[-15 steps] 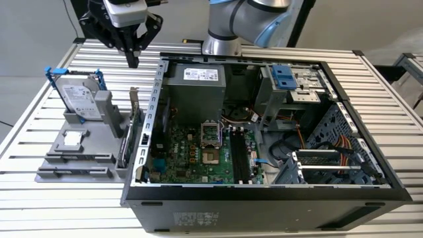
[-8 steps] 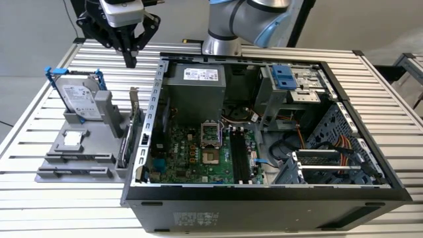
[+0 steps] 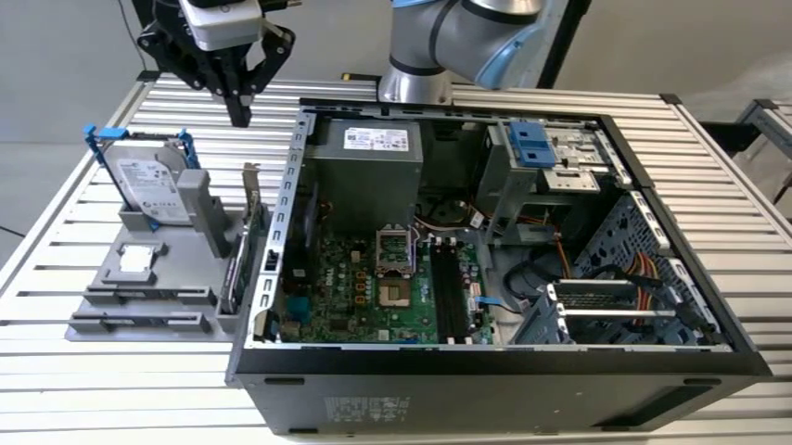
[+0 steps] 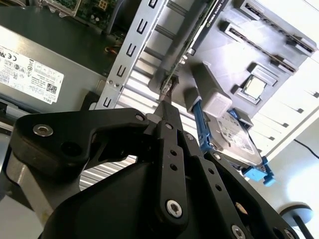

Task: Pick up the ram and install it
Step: 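Reach for the ram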

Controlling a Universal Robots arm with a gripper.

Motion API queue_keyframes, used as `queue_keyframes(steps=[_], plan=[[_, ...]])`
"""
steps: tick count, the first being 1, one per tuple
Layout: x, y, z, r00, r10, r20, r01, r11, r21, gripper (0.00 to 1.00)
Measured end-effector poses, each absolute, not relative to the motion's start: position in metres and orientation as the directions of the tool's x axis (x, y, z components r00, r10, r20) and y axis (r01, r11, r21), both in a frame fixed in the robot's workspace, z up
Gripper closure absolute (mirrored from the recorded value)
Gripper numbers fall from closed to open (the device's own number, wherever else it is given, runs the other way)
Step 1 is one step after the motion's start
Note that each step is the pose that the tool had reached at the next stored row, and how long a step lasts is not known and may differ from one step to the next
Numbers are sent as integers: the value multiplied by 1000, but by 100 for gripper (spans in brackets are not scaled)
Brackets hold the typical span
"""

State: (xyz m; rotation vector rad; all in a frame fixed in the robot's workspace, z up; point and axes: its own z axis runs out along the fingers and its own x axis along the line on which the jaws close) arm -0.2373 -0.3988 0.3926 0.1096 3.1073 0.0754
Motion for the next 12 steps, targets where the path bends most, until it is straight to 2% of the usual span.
queue_keyframes(steps=[12], plan=[[-246,-399,393,-997,71,-30,70,996,49,100]])
